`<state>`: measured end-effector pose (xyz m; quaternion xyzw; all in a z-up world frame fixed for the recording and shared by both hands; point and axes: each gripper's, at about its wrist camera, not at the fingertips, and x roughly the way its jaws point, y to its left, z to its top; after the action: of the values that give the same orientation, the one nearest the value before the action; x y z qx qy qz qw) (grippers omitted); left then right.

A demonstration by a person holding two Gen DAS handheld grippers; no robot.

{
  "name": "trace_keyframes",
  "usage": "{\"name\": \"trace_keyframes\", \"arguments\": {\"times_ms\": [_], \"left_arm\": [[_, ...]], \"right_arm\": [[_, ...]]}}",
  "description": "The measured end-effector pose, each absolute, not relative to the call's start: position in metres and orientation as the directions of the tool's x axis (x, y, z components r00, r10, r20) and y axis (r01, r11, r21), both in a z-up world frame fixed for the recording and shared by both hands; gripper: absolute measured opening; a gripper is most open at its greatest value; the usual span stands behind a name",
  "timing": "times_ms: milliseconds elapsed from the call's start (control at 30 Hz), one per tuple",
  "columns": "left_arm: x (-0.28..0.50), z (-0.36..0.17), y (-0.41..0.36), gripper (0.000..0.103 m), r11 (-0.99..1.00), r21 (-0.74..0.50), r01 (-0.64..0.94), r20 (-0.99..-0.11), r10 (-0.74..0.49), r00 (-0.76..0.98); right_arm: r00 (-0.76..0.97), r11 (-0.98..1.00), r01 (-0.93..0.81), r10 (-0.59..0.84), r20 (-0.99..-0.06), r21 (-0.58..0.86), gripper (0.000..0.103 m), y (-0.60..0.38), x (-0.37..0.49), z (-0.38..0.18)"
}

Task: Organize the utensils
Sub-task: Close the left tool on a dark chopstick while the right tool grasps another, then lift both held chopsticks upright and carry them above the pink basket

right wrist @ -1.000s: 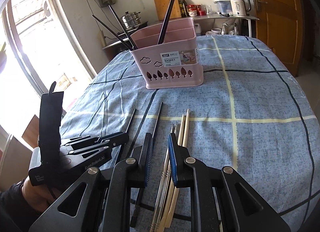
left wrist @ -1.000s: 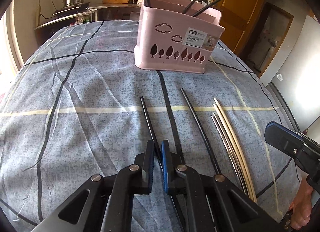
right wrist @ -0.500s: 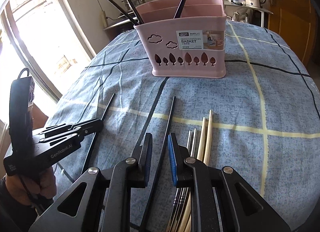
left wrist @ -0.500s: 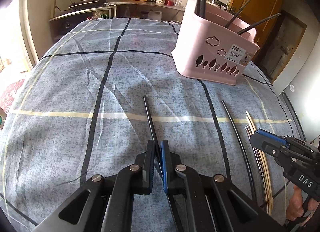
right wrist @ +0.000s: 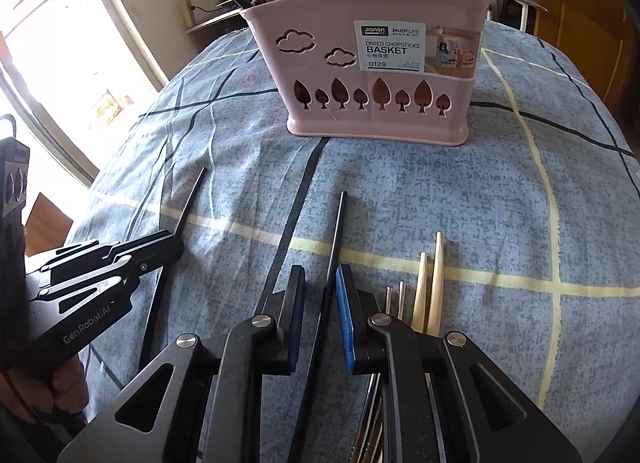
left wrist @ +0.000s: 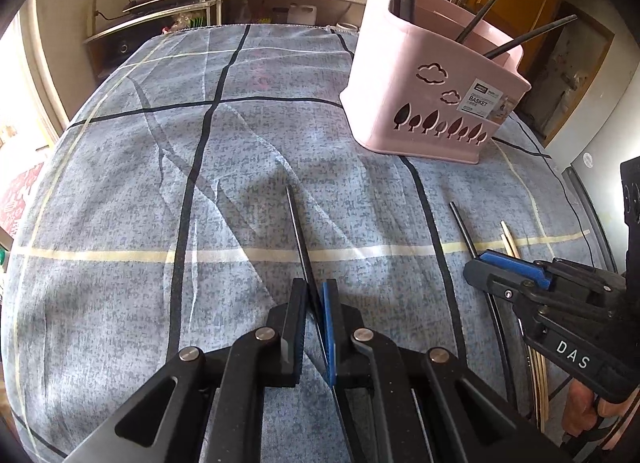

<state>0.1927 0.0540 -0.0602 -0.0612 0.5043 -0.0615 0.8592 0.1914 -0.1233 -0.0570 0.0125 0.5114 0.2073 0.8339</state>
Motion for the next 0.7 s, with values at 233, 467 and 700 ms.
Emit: {"name": "trace_keyframes", "arguments": {"times_ms": [233,467,700], "left_arm": [[0.204,-0.059,0.05,0.007,0.987,-0.152,0.055,-0.874,-0.16,0.458],[0.197,-0.034,0.049,0.006,0.975,-0.21,0.071,-0.83,-0.216,0.515],[0.189,0.021,0.05,0.005,0.966,-0.233,0.116,-0.746,-0.253,0.615]], "right_arm": [[0.362,0.907,-0.327,0.378,-0.852,0.264,0.006,-0.123,0.206,-0.056],[0.412,0.891,-0.338,0.429,-0.804,0.302,0.005,-0.133,0.199,-0.029],[0.504,0.879,-0.352,0.467,-0.727,0.321,0.005,-0.146,0.196,0.018]]}}
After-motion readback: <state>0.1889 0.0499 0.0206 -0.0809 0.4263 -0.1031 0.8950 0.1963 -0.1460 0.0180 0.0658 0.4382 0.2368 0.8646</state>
